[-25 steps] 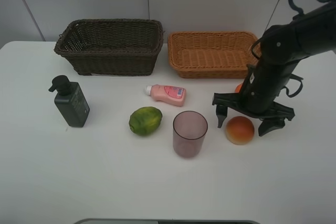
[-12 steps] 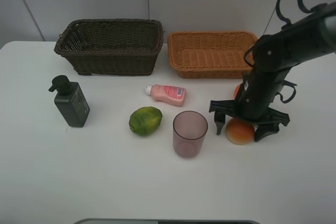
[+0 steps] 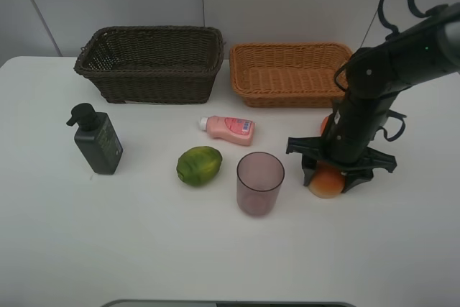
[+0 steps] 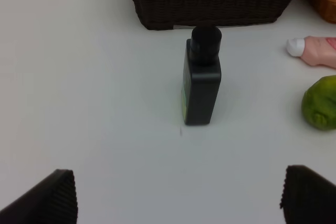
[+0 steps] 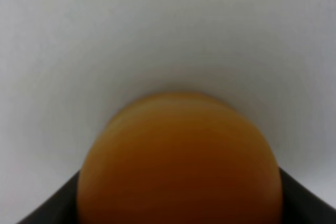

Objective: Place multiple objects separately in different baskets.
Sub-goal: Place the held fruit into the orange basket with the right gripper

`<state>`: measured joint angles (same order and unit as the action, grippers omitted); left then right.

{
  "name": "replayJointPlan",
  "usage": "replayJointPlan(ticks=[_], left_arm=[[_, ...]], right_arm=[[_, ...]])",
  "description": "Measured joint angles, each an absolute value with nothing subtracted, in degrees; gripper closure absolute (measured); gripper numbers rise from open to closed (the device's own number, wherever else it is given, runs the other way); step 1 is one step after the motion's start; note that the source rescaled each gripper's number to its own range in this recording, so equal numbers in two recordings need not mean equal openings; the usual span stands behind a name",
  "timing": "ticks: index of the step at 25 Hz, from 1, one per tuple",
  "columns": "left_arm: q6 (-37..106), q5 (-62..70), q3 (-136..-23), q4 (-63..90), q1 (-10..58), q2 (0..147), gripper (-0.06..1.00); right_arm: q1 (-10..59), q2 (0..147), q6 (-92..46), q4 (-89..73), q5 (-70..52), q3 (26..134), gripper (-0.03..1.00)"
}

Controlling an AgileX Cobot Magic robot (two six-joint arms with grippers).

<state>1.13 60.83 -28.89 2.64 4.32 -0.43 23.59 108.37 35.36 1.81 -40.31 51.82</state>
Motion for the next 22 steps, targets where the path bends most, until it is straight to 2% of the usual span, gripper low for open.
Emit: replayJointPlan(ticks=[15,22], left_arm=[[1.1,60.8,-28.9,2.6,4.3,-0.4,-0.06],[1.1,60.8,-28.9,2.6,4.3,-0.4,-0.06]], right_arm=[[23.6,108.3,35.4,1.8,-40.4,51.8,0.33],[23.6,102.6,30.3,4.0,-46.3,54.6,0.33]])
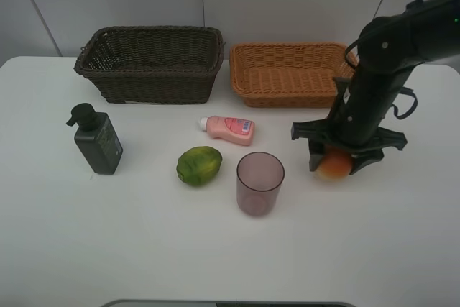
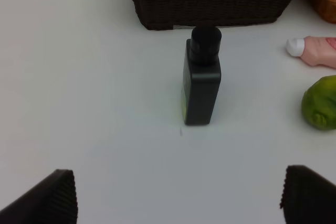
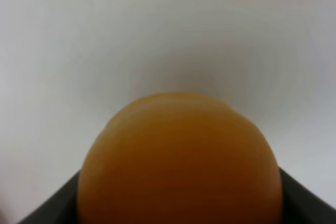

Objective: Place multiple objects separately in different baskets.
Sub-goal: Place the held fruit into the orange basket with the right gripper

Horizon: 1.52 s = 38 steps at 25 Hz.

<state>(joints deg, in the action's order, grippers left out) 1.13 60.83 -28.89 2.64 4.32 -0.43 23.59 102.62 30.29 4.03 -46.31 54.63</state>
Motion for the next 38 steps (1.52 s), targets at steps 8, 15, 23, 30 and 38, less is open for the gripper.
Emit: replayJointPlan(ticks=[8,15,23,30,38], left_arm=[[1.1,60.8,-28.9,2.6,4.3,-0.4,-0.06],[1.1,60.8,-28.9,2.6,4.3,-0.4,-0.06],[1.1,60.8,-28.9,2.6,4.3,-0.4,-0.06],[1.1,60.8,-28.9,2.6,4.3,-0.4,-0.06],[1.1,60.8,-28.9,2.6,4.3,-0.4,-0.06]], right_arm=[[21.6,99.6,14.3,4.6,-57.9,67.5,0.33],[18.0,105.0,12.8,4.3,-62.6,80.2,0.33],[15.9,116.2,11.3,4.4,-63.5,96.5,0.33],[15.2,125.3,11.2,5.6,-61.9,108.3,0.33],[14.8,131.3,11.2,6.4,-53.6,109.1,0.33]])
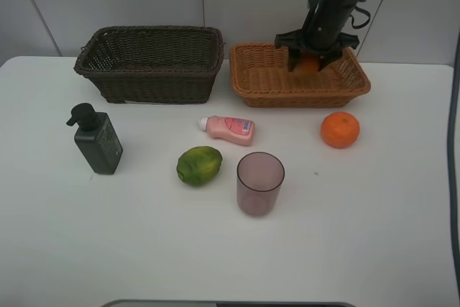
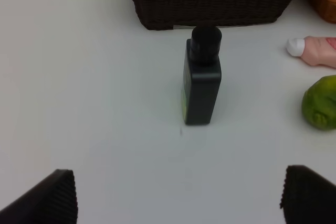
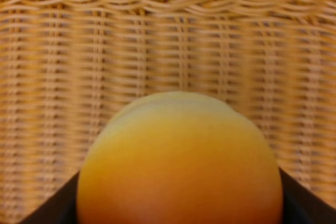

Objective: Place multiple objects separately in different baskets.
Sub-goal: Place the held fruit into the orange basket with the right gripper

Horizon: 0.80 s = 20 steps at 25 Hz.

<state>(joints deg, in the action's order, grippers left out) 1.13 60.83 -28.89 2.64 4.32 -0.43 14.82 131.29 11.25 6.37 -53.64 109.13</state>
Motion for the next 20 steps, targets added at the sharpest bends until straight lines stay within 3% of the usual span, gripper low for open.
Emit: replayJointPlan(ticks=[9,14,20], left_arm=[[1.1,60.8,-28.9,2.6,4.3,-0.4,-0.06],[1.1,60.8,-28.9,2.6,4.3,-0.4,-0.06],[1.1,60.8,-28.9,2.6,4.3,-0.4,-0.06]], right_arm=[[14.8,132.9,11.2,6.6,-51.5,109.1,0.31],[14.8,132.9,11.2,6.7,-51.5,109.1,0.04],[14.8,131.9,11.1,6.7,-52.0,109.1,-0.01]])
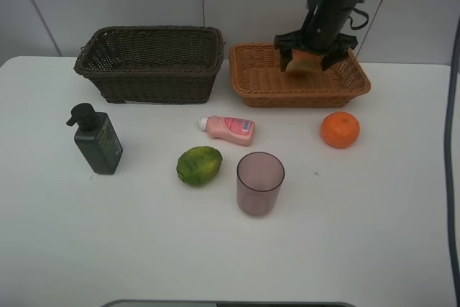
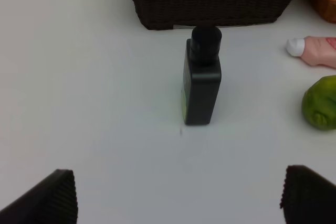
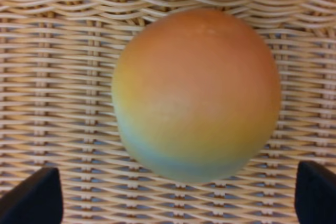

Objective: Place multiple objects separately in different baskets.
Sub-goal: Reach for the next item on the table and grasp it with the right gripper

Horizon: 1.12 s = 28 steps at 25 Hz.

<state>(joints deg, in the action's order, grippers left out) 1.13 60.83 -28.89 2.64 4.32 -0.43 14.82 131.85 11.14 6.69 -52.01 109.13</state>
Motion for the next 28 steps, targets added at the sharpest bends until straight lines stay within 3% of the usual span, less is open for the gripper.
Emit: replayJointPlan(ticks=[8,28], left_arm=[[1.1,60.8,-28.9,2.6,4.3,-0.4,-0.06],[1.1,60.8,-28.9,2.6,4.3,-0.4,-0.06]], right_arm=[[14.8,125.2,11.3,3.1,-54.6,107.0,-0.02],[14.8,105.4,11.2,6.1,-46.5,71.9,-0.02]])
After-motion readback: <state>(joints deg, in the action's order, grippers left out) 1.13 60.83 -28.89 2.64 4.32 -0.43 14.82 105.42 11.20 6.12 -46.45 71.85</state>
